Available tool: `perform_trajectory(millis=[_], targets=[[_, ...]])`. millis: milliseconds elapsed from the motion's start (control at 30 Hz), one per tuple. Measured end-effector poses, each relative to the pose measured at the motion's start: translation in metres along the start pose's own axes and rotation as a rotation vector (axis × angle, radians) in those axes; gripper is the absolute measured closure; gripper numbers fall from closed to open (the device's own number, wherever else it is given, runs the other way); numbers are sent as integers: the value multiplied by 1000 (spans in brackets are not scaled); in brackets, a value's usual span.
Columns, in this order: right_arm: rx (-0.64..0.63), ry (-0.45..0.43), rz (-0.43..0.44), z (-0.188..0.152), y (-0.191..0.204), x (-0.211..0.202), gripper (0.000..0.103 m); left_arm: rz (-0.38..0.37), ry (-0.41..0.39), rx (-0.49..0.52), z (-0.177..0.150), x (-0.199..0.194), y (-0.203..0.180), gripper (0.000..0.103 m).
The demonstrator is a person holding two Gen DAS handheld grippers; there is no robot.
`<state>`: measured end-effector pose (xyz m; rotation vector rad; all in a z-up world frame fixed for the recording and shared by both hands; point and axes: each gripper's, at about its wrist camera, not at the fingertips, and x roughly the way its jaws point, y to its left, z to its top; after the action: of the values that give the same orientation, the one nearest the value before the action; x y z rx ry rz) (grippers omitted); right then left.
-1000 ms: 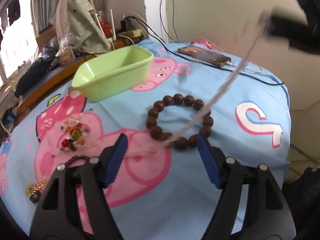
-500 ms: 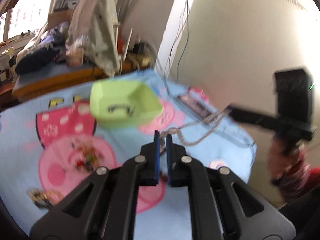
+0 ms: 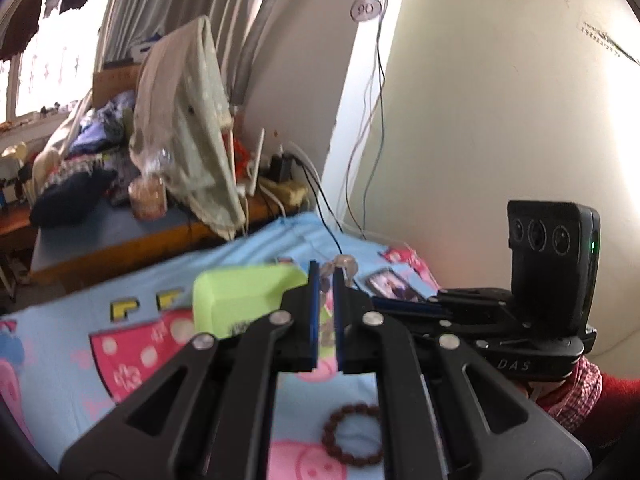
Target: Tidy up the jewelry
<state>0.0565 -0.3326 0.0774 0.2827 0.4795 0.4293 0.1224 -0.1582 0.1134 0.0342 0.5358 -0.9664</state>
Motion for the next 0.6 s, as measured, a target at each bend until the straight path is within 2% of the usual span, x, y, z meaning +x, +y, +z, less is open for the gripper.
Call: perform_trajectory(millis=[167, 300, 467, 600], targets=[[-13, -55, -23, 28, -10, -3, 103, 15, -47, 20, 31, 3, 1, 97], [-21, -59, -42, 31, -16, 4, 103, 33, -28, 11, 37, 21, 8, 97], [-15, 11, -76, 8, -28, 32, 103, 50, 48, -22, 12, 53, 23, 97], [64, 102, -93, -25, -52, 66, 103, 86, 169, -79, -26, 89, 43, 97]])
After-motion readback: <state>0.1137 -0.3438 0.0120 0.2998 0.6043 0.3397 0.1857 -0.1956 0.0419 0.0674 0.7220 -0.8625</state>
